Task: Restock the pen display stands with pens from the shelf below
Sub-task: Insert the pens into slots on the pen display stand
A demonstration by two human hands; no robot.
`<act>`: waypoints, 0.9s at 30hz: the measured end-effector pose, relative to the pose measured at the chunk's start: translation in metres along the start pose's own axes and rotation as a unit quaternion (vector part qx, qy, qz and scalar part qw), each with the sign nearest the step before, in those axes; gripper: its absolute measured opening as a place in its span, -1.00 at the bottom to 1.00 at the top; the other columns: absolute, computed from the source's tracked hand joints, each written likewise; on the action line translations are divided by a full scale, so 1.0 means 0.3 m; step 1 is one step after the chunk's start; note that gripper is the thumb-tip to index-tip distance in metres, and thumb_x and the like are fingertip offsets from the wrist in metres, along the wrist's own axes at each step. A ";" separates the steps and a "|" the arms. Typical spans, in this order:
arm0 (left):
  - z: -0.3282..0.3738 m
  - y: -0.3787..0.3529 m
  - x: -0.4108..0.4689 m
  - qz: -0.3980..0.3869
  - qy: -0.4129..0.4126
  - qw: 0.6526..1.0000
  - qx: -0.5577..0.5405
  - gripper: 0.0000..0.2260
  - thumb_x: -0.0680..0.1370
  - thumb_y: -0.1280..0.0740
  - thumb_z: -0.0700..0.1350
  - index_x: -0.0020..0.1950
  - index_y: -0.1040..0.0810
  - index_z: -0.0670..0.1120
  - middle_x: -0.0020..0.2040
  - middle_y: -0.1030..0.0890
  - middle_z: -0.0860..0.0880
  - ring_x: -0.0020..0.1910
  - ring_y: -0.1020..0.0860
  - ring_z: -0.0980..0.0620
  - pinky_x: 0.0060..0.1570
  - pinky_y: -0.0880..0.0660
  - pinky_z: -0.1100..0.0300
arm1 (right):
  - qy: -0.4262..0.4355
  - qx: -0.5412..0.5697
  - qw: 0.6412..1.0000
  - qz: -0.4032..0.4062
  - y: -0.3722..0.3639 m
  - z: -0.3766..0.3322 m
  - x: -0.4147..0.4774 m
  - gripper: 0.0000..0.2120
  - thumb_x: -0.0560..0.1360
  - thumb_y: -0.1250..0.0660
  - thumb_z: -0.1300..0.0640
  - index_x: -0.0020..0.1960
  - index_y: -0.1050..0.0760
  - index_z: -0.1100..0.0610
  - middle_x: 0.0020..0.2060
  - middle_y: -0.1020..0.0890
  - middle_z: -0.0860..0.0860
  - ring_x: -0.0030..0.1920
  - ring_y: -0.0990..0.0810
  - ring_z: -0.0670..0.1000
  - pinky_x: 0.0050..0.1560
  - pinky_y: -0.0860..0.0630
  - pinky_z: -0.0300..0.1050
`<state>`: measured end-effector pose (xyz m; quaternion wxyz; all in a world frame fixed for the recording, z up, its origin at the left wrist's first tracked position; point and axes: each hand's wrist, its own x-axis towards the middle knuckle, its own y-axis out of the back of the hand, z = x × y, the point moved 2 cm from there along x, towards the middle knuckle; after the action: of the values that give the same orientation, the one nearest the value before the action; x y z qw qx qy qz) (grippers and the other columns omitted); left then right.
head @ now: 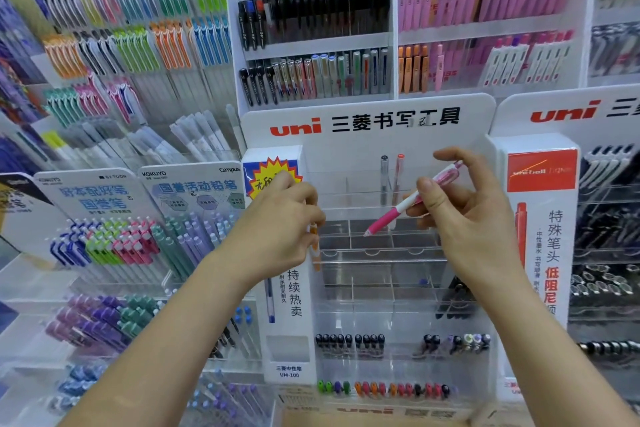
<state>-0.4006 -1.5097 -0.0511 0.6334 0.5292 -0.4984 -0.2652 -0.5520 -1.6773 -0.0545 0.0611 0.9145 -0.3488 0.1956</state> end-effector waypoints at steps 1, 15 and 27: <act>0.003 -0.004 0.003 -0.014 -0.003 1.000 0.015 -0.85 0.47 -0.42 -0.04 0.02 -0.68 0.00 -0.03 -0.59 0.08 -0.03 -0.33 -0.01 -0.03 -0.41 0.08 | 0.007 -0.002 1.000 0.004 0.000 -0.002 0.002 -0.78 0.54 -0.32 0.15 0.13 -0.41 -0.07 -0.25 -0.71 0.04 -0.25 -0.69 -0.04 -0.27 -0.56 -0.28; 0.029 -0.019 0.014 -0.068 -0.005 0.993 0.094 -0.77 0.56 -0.26 0.00 0.16 -0.60 0.04 0.03 -0.60 0.12 0.03 -0.35 0.02 -0.02 -0.40 0.10 | 0.061 -0.104 0.992 -0.029 -0.033 0.042 0.029 -0.78 0.51 -0.37 0.02 0.08 -0.44 -0.22 -0.27 -0.65 -0.01 -0.19 -0.65 -0.04 -0.10 -0.61 -0.05; 0.134 0.013 0.068 0.068 0.108 0.891 -0.436 -0.77 0.54 -0.39 -0.13 0.16 -0.58 0.09 -0.06 -0.67 0.11 -0.05 -0.63 0.18 0.01 -0.58 0.19 | 0.078 -0.316 0.936 -0.131 -0.101 0.112 0.028 -0.58 0.50 -0.37 -0.04 0.35 -0.43 -0.23 -0.19 -0.63 -0.09 -0.18 -0.55 -0.15 -0.16 -0.43 -0.21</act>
<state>-0.4307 -1.5426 -0.0425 0.8671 0.1900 -0.2959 -0.3529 -0.5156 -1.6683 -0.0813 0.3995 0.8674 -0.2636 0.1363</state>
